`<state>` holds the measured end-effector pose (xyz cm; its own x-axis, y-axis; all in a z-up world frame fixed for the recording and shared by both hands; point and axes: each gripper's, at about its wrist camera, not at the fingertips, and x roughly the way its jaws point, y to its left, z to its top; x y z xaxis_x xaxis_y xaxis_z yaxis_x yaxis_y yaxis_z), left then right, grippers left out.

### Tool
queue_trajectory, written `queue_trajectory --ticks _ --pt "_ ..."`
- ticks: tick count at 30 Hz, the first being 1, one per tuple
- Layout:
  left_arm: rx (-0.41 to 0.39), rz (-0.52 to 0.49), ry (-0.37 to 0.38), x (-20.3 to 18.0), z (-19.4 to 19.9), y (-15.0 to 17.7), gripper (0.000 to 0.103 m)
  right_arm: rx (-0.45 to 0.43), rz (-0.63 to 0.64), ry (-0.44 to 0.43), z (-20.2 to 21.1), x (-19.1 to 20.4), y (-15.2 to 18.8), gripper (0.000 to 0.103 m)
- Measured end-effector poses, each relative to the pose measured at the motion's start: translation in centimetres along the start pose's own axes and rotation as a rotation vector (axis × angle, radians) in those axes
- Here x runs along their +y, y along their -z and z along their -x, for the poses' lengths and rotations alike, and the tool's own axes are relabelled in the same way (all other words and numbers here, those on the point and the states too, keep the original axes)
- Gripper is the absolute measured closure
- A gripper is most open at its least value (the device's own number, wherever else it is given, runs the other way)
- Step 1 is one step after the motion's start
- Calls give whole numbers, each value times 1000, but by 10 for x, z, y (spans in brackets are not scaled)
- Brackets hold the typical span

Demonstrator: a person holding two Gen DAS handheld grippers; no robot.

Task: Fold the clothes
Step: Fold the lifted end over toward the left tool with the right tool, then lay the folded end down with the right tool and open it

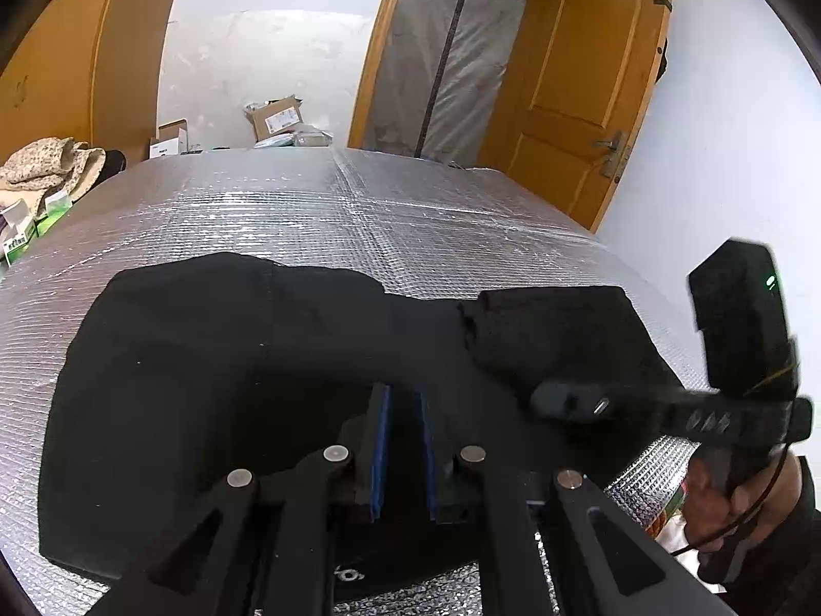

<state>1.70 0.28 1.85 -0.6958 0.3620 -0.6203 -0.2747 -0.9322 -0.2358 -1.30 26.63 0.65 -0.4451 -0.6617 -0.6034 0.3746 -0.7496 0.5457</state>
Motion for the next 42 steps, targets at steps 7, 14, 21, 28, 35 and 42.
queue_trajectory --ticks 7,14,21,28,35,42 --pt "1 15 16 -1 -2 -1 93 60 68 -27 -4 11 12 76" --pt "44 57 152 -7 -12 -2 92 48 156 -16 33 10 22 75" --pt "124 44 217 -35 -35 -3 66 -97 78 87 92 -22 21 75" --pt "184 0 126 -51 -48 1 67 -161 -6 161 120 -50 25 75" --pt "96 -8 124 -43 -24 -1 101 -211 -78 199 124 -63 23 75" --pt "130 -4 116 -34 -28 13 102 -246 -96 240 124 -66 26 75"
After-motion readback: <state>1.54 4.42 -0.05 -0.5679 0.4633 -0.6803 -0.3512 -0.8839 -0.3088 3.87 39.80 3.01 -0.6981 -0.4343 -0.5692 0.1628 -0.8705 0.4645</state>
